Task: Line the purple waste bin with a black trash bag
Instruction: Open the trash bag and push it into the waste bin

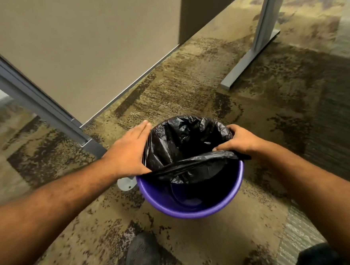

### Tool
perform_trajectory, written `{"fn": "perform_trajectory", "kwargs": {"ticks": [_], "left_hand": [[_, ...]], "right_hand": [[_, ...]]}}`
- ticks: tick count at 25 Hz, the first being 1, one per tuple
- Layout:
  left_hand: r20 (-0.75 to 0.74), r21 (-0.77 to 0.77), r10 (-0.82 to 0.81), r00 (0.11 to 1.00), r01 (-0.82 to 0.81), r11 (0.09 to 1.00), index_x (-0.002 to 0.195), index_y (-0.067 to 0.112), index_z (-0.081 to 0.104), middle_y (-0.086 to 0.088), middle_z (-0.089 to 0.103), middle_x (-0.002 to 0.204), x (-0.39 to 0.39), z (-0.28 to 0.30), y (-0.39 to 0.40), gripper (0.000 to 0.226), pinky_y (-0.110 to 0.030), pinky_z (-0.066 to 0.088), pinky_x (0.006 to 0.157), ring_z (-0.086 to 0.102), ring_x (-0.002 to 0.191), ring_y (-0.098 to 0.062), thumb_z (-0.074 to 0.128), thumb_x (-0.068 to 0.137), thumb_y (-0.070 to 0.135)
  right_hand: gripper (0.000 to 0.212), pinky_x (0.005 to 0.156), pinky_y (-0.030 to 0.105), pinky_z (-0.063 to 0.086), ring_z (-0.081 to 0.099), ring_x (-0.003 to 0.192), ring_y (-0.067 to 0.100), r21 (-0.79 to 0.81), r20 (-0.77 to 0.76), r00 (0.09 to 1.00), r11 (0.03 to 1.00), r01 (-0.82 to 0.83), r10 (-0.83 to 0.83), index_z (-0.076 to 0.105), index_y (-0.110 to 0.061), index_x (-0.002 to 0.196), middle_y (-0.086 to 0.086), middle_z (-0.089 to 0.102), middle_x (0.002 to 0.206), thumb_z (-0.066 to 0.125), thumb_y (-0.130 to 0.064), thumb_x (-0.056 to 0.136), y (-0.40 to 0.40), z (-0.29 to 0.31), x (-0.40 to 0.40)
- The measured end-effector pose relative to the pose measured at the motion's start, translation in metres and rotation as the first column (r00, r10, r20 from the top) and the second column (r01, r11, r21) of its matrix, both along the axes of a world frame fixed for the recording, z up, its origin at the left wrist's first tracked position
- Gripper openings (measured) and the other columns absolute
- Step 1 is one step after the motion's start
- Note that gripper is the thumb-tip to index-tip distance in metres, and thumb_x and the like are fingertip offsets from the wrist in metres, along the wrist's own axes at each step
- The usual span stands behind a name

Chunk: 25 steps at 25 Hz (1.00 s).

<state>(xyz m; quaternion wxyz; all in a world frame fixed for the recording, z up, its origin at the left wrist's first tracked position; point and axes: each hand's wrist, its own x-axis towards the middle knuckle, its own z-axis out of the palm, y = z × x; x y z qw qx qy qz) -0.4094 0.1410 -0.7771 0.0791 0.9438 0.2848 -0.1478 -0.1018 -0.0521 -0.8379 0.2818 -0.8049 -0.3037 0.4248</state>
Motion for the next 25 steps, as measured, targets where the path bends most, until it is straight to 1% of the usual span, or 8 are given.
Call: {"fn": "perform_trajectory", "kwargs": {"ticks": [4, 7, 10, 13, 16, 19, 23, 25], "left_hand": [[0.208, -0.123, -0.496, 0.843, 0.525, 0.842, 0.152, 0.034, 0.054, 0.011, 0.065, 0.145, -0.014, 0.018, -0.033, 0.059, -0.036, 0.042, 0.119, 0.055, 0.130, -0.003, 0.064, 0.098, 0.058], [0.119, -0.228, -0.645, 0.755, 0.653, 0.722, 0.142, 0.029, 0.063, 0.008, 0.070, 0.127, -0.030, 0.012, -0.060, 0.044, -0.036, 0.050, 0.107, 0.059, 0.118, -0.008, 0.060, 0.104, 0.050], [0.084, -0.110, -0.713, 0.696, 0.717, 0.688, 0.140, 0.025, 0.061, 0.005, 0.070, 0.125, -0.038, 0.006, -0.070, 0.046, -0.038, 0.052, 0.097, 0.061, 0.116, -0.018, 0.069, 0.098, 0.042], [0.153, 0.061, -0.768, 0.622, 0.769, 0.636, 0.122, 0.025, 0.068, 0.006, 0.069, 0.111, -0.041, 0.001, -0.073, 0.030, -0.036, 0.052, 0.080, 0.065, 0.099, -0.018, 0.076, 0.094, 0.032], [0.274, 0.153, -0.742, 0.611, 0.735, 0.661, 0.100, 0.021, 0.069, 0.004, 0.067, 0.093, -0.049, 0.002, -0.068, 0.012, -0.034, 0.047, 0.067, 0.062, 0.080, -0.019, 0.075, 0.093, 0.013], [0.310, 0.251, -0.746, 0.589, 0.707, 0.662, 0.089, 0.017, 0.069, 0.002, 0.065, 0.082, -0.063, -0.006, -0.064, 0.016, -0.034, 0.050, 0.057, 0.057, 0.070, -0.019, 0.070, 0.090, 0.001], [0.317, 0.285, -0.753, 0.577, 0.699, 0.656, 0.090, 0.015, 0.074, 0.002, 0.069, 0.077, -0.085, -0.019, -0.057, 0.017, -0.031, 0.057, 0.048, 0.062, 0.061, -0.015, 0.075, 0.086, -0.002], [0.336, 0.274, -0.746, 0.575, 0.698, 0.662, 0.100, 0.010, 0.080, -0.002, 0.078, 0.081, -0.095, -0.022, -0.050, 0.018, -0.033, 0.065, 0.054, 0.073, 0.065, -0.018, 0.080, 0.085, 0.000]], "right_hand": [[0.140, 0.108, 0.023, 0.041, 0.048, 0.140, 0.015, 0.090, 0.025, 0.983, 0.979, -0.184, 0.183, 0.011, -0.017, 0.168, -0.001, 0.045, 0.154, 0.102, -0.016, 0.062, -0.045, 0.006, -0.011], [0.166, 0.121, 0.032, 0.037, 0.043, 0.146, 0.014, 0.092, -0.052, 0.993, 0.990, -0.105, 0.110, -0.003, -0.025, 0.171, -0.006, 0.037, 0.157, 0.106, -0.031, 0.046, -0.086, 0.019, -0.036], [0.129, 0.097, 0.047, 0.063, 0.073, 0.112, 0.021, 0.103, -0.179, 0.975, 0.983, 0.155, -0.135, 0.032, -0.035, 0.156, 0.012, 0.066, 0.137, 0.104, -0.008, 0.053, -0.115, 0.025, -0.076], [0.097, 0.074, 0.049, 0.067, 0.074, 0.081, 0.029, 0.065, -0.277, 0.919, 0.949, 0.308, -0.279, 0.047, -0.027, 0.134, 0.035, 0.066, 0.106, 0.098, 0.007, 0.060, -0.116, 0.031, -0.088], [0.092, 0.060, 0.036, 0.066, 0.071, 0.076, 0.030, 0.049, -0.386, 0.855, 0.918, 0.394, -0.347, 0.044, -0.017, 0.134, 0.022, 0.063, 0.098, 0.094, 0.013, 0.063, -0.110, 0.039, -0.084], [0.071, 0.063, 0.037, 0.067, 0.068, 0.067, 0.024, 0.056, -0.466, 0.808, 0.899, 0.434, -0.361, 0.046, -0.011, 0.117, 0.012, 0.063, 0.080, 0.089, 0.017, 0.068, -0.107, 0.038, -0.093], [0.036, 0.059, 0.031, 0.066, 0.077, 0.063, 0.022, -0.024, -0.576, 0.690, 0.854, 0.521, -0.437, 0.050, -0.014, 0.089, 0.007, 0.071, 0.070, 0.085, -0.009, 0.084, -0.101, 0.035, -0.094], [0.030, 0.055, 0.027, 0.065, 0.079, 0.064, 0.023, -0.040, -0.549, 0.700, 0.851, 0.524, -0.456, 0.053, -0.012, 0.080, 0.013, 0.074, 0.075, 0.083, -0.011, 0.087, -0.100, 0.034, -0.089]]}}
